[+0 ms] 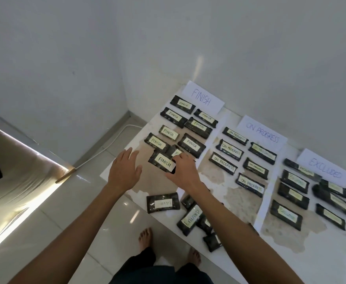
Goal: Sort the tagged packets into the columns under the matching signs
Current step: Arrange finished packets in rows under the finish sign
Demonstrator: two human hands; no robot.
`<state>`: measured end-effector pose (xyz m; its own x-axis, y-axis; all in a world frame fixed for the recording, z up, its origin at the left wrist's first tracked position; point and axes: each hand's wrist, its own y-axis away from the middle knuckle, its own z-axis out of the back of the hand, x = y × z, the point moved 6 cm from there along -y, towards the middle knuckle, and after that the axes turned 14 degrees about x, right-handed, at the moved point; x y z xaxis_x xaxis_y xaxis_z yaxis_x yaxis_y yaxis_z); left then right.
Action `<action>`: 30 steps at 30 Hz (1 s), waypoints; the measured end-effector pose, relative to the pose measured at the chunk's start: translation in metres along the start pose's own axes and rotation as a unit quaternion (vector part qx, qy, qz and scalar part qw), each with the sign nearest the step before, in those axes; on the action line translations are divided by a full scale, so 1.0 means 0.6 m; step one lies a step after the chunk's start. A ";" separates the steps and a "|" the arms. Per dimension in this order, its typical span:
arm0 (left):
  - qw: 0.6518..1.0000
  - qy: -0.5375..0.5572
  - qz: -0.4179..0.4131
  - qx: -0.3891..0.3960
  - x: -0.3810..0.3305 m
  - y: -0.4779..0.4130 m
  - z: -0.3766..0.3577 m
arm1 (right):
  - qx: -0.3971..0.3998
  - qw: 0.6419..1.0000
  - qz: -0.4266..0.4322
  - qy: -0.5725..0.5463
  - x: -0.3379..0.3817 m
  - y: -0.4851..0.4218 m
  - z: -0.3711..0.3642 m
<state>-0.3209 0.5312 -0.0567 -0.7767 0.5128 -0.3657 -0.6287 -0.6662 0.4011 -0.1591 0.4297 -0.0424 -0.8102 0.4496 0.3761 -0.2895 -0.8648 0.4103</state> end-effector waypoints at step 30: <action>0.994 0.030 -0.077 0.077 0.019 -0.051 -0.080 | 0.139 0.988 0.068 0.005 -0.003 -0.095 -0.105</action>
<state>-0.3088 0.5311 -0.1135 -0.6705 0.5661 -0.4796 -0.7415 -0.4897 0.4587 -0.1734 0.4639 -0.1188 -0.8377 0.3304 0.4348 -0.0280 -0.8212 0.5700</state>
